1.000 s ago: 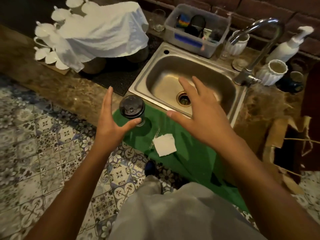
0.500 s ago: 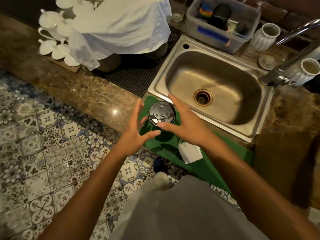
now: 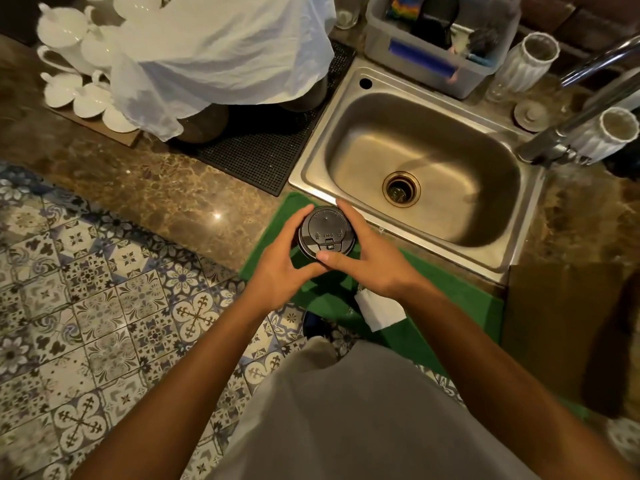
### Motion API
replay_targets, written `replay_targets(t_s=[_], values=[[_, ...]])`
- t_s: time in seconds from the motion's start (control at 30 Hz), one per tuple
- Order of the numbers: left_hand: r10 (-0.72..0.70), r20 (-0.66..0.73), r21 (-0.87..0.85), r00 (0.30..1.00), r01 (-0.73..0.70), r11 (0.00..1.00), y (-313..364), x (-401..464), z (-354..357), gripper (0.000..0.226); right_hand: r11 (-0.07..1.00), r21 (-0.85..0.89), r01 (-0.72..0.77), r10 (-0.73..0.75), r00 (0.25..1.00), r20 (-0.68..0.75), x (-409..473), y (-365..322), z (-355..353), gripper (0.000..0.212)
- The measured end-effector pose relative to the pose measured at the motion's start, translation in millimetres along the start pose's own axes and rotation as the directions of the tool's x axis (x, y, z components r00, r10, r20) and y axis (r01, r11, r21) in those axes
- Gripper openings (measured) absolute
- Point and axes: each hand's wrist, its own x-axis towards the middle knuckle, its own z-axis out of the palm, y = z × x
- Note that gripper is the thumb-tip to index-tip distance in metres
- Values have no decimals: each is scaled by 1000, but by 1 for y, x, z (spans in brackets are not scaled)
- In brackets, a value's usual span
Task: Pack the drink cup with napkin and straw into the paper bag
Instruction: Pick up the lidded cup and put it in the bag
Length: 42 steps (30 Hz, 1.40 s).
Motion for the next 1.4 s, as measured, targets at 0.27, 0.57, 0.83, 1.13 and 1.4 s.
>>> replay_targets(t_s=[0.27,0.57,0.83,1.13,1.4], values=[[170,-21,9,985,-170,985,58,-5,-4,88,991,-20,135,-136,982,-130,-31,-15,-37,94],[318,9,2,948,-318,948,136,-15,18,90,950,58,308,-282,920,-271,-90,-21,-85,96],[428,92,35,899,-432,901,188,-28,63,87,934,110,339,-274,881,-387,-153,-9,-119,95],[485,286,131,826,-535,834,253,-56,127,91,911,181,369,-239,833,-499,-239,24,-163,88],[533,414,-65,738,-560,826,284,-62,213,97,902,134,410,-215,698,-683,-311,72,-209,62]])
